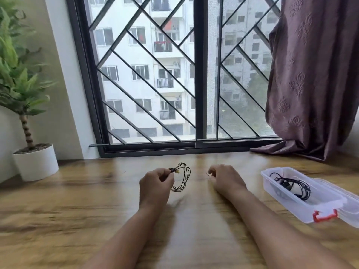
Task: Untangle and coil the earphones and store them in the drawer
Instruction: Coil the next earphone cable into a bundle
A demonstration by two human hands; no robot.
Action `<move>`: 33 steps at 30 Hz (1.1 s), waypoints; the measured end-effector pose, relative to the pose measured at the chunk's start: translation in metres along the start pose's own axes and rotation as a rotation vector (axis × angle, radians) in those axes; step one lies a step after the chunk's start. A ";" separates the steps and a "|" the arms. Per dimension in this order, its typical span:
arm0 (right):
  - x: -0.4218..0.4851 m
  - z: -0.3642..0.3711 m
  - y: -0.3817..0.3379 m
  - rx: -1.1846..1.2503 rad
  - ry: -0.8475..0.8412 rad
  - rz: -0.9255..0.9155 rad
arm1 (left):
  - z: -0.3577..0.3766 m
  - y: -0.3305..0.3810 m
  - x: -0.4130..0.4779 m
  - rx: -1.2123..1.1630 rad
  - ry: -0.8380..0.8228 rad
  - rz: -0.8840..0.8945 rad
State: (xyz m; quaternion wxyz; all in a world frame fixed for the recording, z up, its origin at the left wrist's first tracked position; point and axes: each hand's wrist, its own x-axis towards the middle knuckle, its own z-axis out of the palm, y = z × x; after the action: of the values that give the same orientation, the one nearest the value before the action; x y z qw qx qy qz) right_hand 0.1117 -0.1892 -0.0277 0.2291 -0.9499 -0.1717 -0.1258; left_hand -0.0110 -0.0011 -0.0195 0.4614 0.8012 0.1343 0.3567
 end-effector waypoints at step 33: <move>-0.032 -0.009 -0.075 0.387 0.212 -0.637 | -0.002 -0.005 0.008 -0.453 -0.095 -0.234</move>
State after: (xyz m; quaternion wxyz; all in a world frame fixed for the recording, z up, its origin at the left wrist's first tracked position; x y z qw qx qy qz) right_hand 0.0526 -0.1388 -0.0008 0.3698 -0.7700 -0.4541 -0.2533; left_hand -0.0063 0.0080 -0.0196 0.6729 0.6723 0.1209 0.2838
